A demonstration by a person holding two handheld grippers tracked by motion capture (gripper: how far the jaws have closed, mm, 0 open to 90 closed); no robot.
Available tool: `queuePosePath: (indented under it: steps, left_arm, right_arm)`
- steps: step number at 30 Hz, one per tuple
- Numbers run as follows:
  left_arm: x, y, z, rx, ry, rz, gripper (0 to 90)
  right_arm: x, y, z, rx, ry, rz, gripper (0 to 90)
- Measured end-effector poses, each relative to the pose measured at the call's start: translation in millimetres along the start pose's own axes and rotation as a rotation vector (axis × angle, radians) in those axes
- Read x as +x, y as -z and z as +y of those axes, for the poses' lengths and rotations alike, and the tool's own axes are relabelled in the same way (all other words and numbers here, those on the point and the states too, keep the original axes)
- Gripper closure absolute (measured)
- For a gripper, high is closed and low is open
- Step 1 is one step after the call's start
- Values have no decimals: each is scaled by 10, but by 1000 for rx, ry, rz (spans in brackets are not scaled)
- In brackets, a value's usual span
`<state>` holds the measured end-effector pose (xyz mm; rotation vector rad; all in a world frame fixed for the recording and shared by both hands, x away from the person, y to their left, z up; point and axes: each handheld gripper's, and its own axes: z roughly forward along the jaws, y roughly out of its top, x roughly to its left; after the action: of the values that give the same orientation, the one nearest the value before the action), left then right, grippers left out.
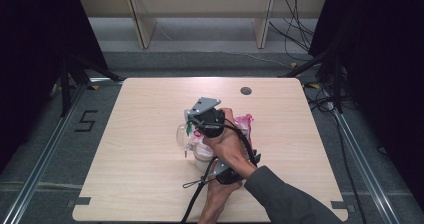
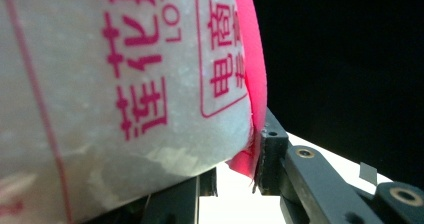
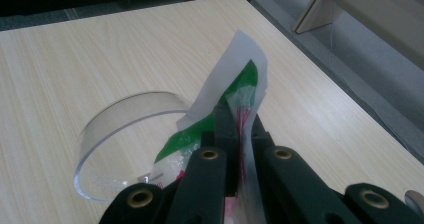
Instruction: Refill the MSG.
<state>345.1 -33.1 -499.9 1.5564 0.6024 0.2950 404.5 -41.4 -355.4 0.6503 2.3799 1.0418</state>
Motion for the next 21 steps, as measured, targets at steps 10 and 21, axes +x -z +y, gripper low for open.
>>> queuePosePath:
  steps: [10, 21]
  left_arm:
    - [-2, 5, 3, -25, 21, -9, 756]
    - [-1, 1, -3, -28, 25, -13, 756]
  right_arm:
    - [4, -6, 20, 7, 6, 0, 900]
    - [7, -41, 19, 22, 33, -4, 900]
